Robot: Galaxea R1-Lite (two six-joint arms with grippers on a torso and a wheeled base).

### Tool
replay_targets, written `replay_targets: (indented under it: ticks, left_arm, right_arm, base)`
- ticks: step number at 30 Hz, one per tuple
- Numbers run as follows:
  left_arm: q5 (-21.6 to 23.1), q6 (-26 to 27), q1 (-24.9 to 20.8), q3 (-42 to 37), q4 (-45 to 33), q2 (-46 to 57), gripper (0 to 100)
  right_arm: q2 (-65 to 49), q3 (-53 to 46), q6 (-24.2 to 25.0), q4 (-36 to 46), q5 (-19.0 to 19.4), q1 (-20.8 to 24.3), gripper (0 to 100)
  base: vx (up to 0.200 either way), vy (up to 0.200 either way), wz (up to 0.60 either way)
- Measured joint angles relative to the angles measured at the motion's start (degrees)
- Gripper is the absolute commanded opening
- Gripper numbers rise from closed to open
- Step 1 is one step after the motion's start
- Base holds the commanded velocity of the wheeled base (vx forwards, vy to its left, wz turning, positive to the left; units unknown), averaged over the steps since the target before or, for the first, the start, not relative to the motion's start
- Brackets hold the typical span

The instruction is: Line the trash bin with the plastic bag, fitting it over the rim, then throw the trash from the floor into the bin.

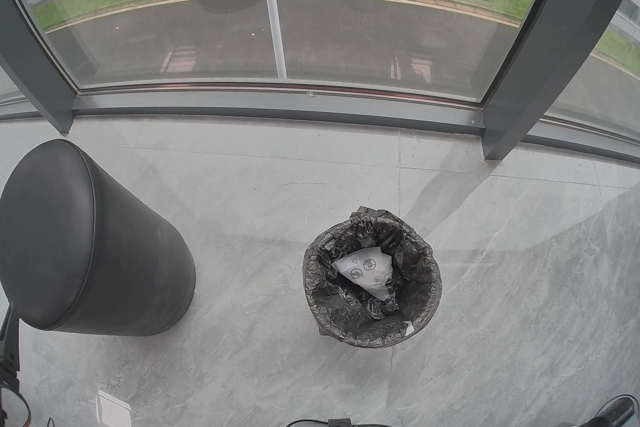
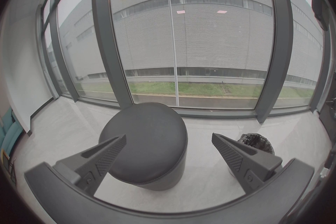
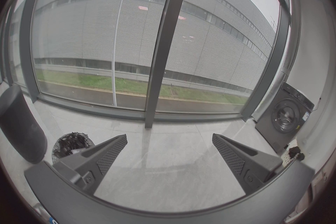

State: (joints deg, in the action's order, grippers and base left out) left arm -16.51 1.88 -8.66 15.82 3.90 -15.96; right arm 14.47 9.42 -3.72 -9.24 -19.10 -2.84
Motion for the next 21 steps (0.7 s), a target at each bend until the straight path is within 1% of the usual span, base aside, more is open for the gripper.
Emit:
replay_targets:
  ticks: [3, 7, 11, 14, 17, 19, 21]
  left_arm:
    - [0.17, 0.23, 2.05, -0.50, -0.89, 3.86, 100]
    - [0.30, 0.44, 4.45, -2.07, -1.33, 7.72, 100]
    - [0.41, 0.55, 6.38, -4.45, -1.52, 10.84, 100]
    - [0.85, 0.57, 7.25, -6.64, -1.56, 12.74, 100]
    - [1.62, 0.57, 7.78, -9.29, -1.55, 13.87, 100]
    - [2.96, 0.57, 7.92, -10.90, -1.52, 14.31, 100]
    - [5.29, 0.57, 8.02, -12.43, -1.50, 14.64, 100]
  right_arm:
    - [-5.08, -1.51, 0.06, 0.98, 2.17, 1.33, 100]
    - [-10.05, -3.95, 0.20, 1.26, 8.35, 2.46, 100]
    - [-12.17, -6.92, -0.07, 2.27, 13.14, 2.84, 100]
    - [-12.91, -7.89, -0.20, 5.01, 15.08, 2.94, 100]
    - [-13.37, -8.19, 0.49, 5.85, 16.75, 2.97, 100]
    - [-13.53, -8.30, 1.18, 7.33, 18.64, 2.97, 100]
    - [-13.65, -8.39, 1.67, 9.75, 20.21, 2.97, 100]
  base:
    - [0.000, 0.000, 0.00]
    - [0.000, 0.000, 0.00]
    - [0.000, 0.000, 0.00]
    - [0.000, 0.000, 0.00]
    - [0.000, 0.000, 0.00]
    - [0.000, 0.000, 0.00]
    - [0.000, 0.000, 0.00]
